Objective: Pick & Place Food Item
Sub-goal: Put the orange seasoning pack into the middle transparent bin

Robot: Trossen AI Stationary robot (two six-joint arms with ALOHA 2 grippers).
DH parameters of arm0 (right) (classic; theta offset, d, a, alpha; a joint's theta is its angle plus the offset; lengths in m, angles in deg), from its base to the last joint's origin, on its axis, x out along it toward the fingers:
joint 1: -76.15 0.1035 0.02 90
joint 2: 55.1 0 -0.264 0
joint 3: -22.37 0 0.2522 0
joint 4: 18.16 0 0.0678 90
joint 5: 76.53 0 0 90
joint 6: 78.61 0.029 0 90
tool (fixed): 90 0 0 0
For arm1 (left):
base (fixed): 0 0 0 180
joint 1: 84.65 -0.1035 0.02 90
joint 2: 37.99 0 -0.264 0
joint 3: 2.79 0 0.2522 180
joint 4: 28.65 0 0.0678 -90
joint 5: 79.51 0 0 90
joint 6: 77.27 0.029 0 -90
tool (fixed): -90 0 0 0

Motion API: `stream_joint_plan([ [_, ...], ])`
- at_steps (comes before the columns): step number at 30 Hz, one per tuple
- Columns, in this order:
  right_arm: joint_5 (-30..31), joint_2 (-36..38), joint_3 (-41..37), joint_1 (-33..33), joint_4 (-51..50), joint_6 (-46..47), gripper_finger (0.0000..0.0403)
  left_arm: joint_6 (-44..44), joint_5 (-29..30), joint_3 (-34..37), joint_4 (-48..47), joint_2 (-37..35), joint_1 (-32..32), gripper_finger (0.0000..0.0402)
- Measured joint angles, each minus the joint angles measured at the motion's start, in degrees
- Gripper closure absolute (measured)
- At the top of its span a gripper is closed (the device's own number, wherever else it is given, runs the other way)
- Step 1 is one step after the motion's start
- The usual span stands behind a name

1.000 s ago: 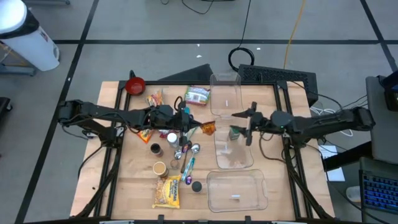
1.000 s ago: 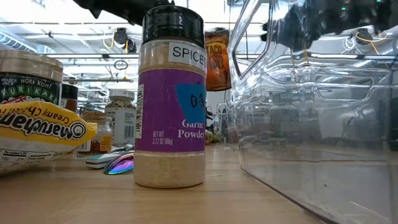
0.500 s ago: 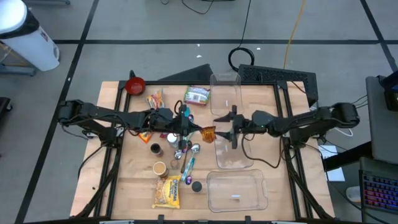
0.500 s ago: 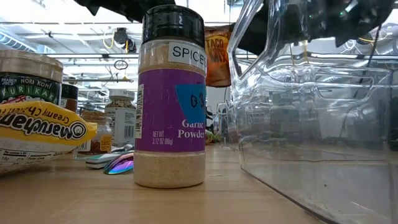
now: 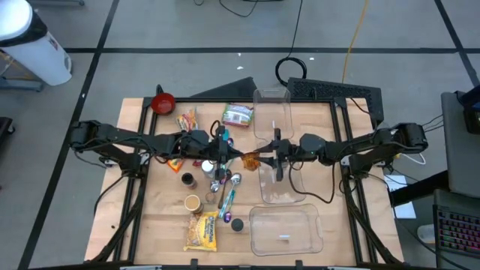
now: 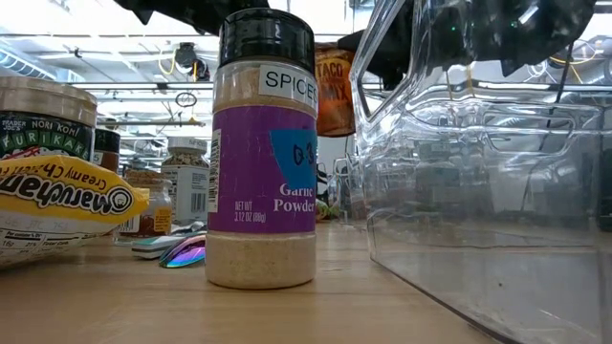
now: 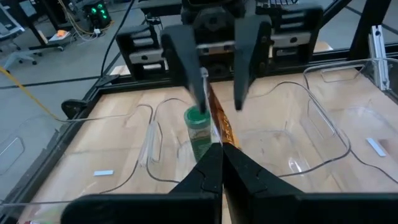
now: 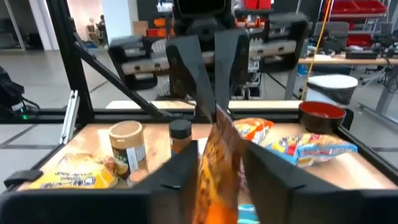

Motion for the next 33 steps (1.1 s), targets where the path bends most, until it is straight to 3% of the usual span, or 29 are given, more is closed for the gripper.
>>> stream_joint_plan([
  [4, -0.05, -0.07, 0.0, 0.04, -0.59, -2.73, 0.0392, -0.07, -0.01, 0.0, -0.02, 0.0, 0.0, 0.0393],
  [11, 0.12, 2.27, -0.8, -0.49, -2.86, -4.21, 0.0401, 0.26, 0.01, 0.0, -0.15, -0.85, -0.02, 0.0345],
  [19, 0.39, 12.96, -8.61, -4.85, -2.6, -5.35, 0.0402, 0.13, 0.03, -0.1, 0.7, -4.93, -0.06, 0.0291],
  [25, -1.28, 15.66, -14.02, -8.51, -2.83, -10.59, 0.0403, 0.2, 0.04, 0.0, 0.06, -4.08, -0.13, 0.0279],
  [29, -5.59, 14.76, -14.72, -10.89, -2.8, -8.77, 0.0403, 0.07, 0.04, 0.0, 0.24, -3.99, -0.51, 0.0279],
  [33, -5.93, 13.59, -15.56, -11.37, -2.76, -8.44, 0.0403, -0.74, 0.1, 0.0, 0.22, -4.0, -0.66, 0.0279],
])
